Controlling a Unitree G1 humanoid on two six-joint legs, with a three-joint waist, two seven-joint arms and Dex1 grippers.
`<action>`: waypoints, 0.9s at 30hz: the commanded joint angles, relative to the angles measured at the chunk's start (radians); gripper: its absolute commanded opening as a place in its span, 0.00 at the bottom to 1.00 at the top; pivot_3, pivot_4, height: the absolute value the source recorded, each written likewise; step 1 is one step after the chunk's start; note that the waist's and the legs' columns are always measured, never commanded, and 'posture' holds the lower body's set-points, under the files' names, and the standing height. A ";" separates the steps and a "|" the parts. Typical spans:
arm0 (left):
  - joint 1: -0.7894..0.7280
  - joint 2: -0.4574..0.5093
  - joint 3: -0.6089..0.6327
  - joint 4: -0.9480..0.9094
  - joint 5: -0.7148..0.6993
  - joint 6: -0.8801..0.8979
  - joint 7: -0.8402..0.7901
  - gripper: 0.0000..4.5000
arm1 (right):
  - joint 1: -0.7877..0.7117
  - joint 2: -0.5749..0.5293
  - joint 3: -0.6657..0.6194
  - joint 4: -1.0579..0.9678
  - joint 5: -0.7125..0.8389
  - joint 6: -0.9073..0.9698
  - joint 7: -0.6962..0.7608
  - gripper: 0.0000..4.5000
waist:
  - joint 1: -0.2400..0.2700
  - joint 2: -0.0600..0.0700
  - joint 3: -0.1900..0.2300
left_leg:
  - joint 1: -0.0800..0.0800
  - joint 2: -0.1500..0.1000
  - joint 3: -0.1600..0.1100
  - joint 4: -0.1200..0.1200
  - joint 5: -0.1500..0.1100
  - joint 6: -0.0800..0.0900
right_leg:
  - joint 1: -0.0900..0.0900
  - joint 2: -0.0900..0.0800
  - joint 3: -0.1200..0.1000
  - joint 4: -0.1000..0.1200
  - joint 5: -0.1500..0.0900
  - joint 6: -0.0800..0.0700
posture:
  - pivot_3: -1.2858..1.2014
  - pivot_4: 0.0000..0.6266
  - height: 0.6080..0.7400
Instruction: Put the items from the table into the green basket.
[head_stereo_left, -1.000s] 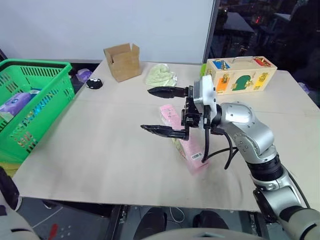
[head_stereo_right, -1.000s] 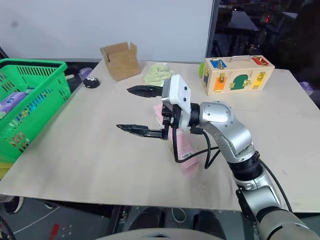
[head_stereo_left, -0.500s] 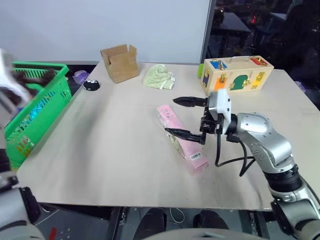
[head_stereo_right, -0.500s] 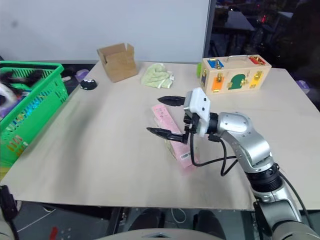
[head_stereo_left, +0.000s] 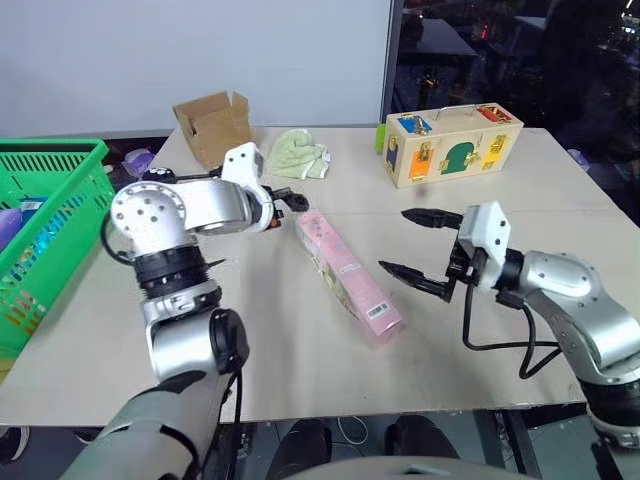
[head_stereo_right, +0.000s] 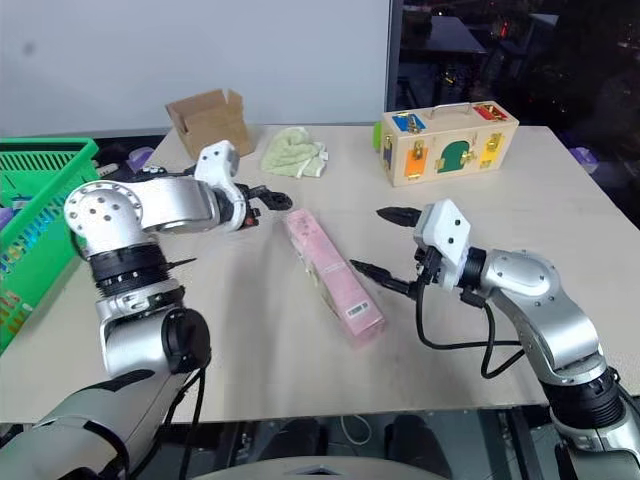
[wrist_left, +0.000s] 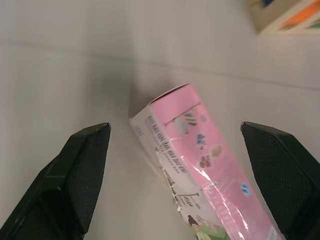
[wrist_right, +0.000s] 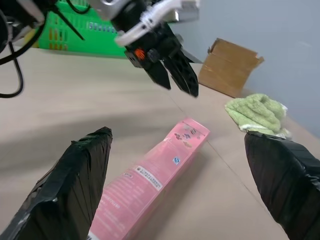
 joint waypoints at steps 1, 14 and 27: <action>-0.098 -0.034 0.020 0.185 -0.108 0.001 0.213 0.95 | 0.022 -0.015 -0.044 -0.075 0.001 0.016 -0.041 1.00 | -0.003 0.000 0.000 | -0.001 -0.001 0.000 0.001 0.000 0.000 | 0.000 -0.001 0.000 0.000 0.000 0.000 | 0.46 0.00 1.00; -0.249 -0.096 0.006 0.534 0.110 -0.017 0.211 0.95 | 0.148 -0.086 -0.104 -0.195 0.048 0.075 -0.054 1.00 | -0.046 0.002 0.003 | -0.004 -0.003 0.003 0.003 0.000 0.000 | 0.000 -0.002 -0.004 -0.002 0.000 0.000 | 0.41 0.05 1.00; -0.220 -0.145 -0.011 0.601 0.479 -0.058 -0.055 0.95 | 0.319 -0.239 -0.234 -0.205 0.076 0.065 0.033 1.00 | -0.127 0.009 0.007 | -0.005 -0.003 0.003 0.003 -0.003 -0.003 | 0.000 -0.002 -0.005 -0.003 -0.003 0.006 | 0.40 0.07 1.00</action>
